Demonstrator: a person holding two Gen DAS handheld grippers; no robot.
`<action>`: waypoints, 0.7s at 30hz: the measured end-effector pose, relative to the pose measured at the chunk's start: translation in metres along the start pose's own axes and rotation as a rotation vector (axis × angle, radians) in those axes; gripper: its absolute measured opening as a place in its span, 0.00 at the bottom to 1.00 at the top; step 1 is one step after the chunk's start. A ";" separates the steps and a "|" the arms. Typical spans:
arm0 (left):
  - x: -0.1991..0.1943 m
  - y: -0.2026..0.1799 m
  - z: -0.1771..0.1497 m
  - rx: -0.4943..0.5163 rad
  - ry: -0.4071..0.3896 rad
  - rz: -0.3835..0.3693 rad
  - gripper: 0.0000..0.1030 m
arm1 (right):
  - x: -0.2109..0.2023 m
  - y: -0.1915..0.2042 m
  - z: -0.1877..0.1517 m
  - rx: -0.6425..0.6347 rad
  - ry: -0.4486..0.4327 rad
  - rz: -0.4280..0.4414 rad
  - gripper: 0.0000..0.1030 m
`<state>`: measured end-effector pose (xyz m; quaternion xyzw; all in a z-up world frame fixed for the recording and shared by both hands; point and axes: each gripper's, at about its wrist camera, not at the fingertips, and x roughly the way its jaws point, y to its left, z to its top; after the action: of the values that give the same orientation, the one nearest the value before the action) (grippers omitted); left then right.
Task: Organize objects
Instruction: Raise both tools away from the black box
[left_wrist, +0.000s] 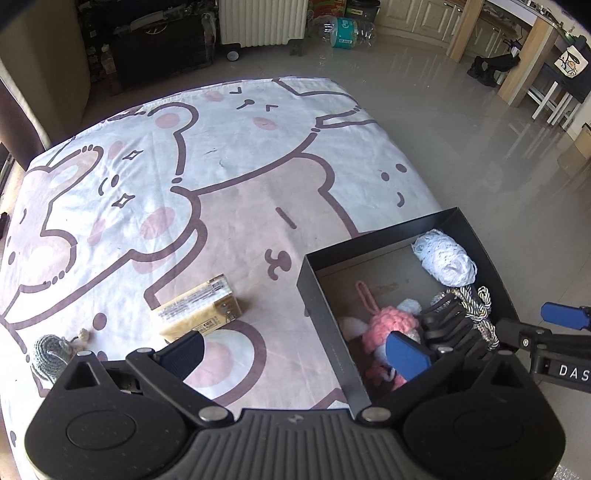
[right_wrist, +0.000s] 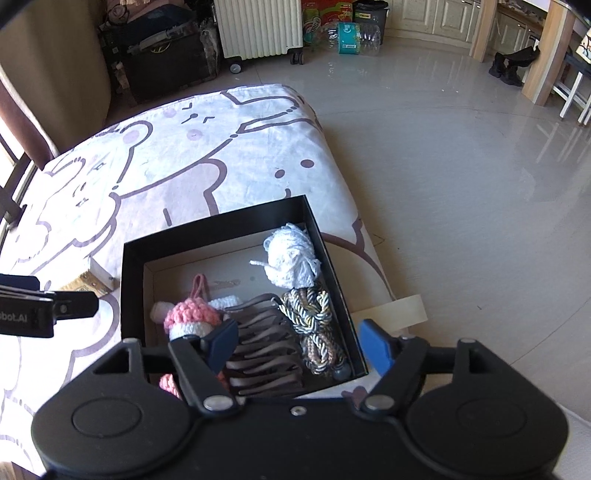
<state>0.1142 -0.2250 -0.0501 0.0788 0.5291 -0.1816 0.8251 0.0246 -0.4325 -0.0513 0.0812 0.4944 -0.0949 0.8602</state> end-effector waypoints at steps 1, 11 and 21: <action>0.000 0.002 -0.001 0.001 0.002 0.004 1.00 | 0.000 0.001 0.000 -0.001 0.001 -0.001 0.74; 0.000 0.016 -0.014 0.022 0.036 0.035 1.00 | 0.002 0.009 -0.002 0.000 0.008 -0.031 0.89; 0.003 0.029 -0.018 -0.006 0.029 0.055 1.00 | 0.002 0.014 -0.003 -0.026 0.006 -0.075 1.00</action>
<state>0.1109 -0.1929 -0.0621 0.0936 0.5393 -0.1559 0.8222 0.0264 -0.4188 -0.0539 0.0516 0.5007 -0.1204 0.8557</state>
